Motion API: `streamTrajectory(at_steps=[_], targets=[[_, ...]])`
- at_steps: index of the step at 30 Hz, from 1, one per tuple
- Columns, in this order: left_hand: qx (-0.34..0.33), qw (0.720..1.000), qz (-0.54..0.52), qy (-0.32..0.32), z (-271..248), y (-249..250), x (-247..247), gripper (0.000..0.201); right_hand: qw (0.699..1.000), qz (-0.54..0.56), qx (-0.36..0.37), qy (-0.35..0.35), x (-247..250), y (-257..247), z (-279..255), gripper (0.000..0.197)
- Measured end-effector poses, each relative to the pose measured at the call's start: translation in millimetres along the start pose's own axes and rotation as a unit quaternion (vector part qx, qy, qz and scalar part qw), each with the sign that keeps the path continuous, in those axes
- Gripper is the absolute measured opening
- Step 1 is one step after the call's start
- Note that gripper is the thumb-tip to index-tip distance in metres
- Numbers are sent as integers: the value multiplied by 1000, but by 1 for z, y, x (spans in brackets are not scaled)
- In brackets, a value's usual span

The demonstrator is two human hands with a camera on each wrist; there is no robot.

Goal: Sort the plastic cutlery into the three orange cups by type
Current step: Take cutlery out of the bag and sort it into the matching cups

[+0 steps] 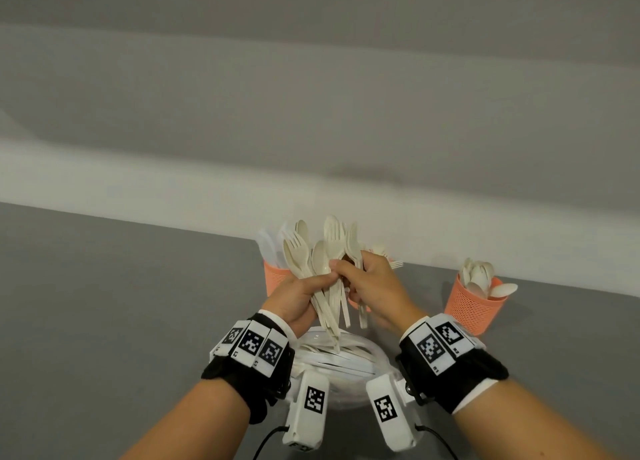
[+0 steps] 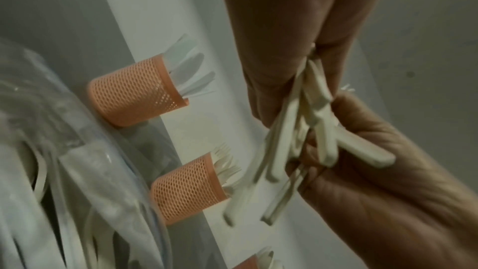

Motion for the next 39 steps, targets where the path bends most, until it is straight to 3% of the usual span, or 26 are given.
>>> streamTrajectory(at_steps=[4,10,14,18,24,29,33,35,39], targets=[[40,999,1,13,2,-11,-3,29,1000,15,-17,8,8,6,-4,15],[-16,998,30,61,5,-7,-4,18,999,44,-22,8,15,20,-7,13],[-31,996,24,82,7,-9,-2,13,1000,24,-18,6,17,26,-6,20],[-39,994,24,104,8,-9,-1,22,999,-7,-32,-12,18,29,-2,23],[-43,986,83,139,11,-3,7,8,996,-35,-61,-46,17,32,9,17],[-65,974,101,194,20,0,17,18,998,-39,-50,13,24,44,21,32],[-52,970,85,221,29,2,30,5,999,12,-17,45,27,41,26,19],[-39,970,62,230,34,3,38,11,994,90,7,68,39,33,30,21],[-58,973,31,220,42,13,48,14,978,146,75,128,87,9,45,11]])
Point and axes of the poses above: each hand's wrist, its own z-axis towards the middle knuckle, its own x-axis out of the back of the hand, y = z × x, the point moved 9 cm from there along z, towards the middle knuckle, and after that the axes turned 6 degrees about -y, right-handed, at the moved point
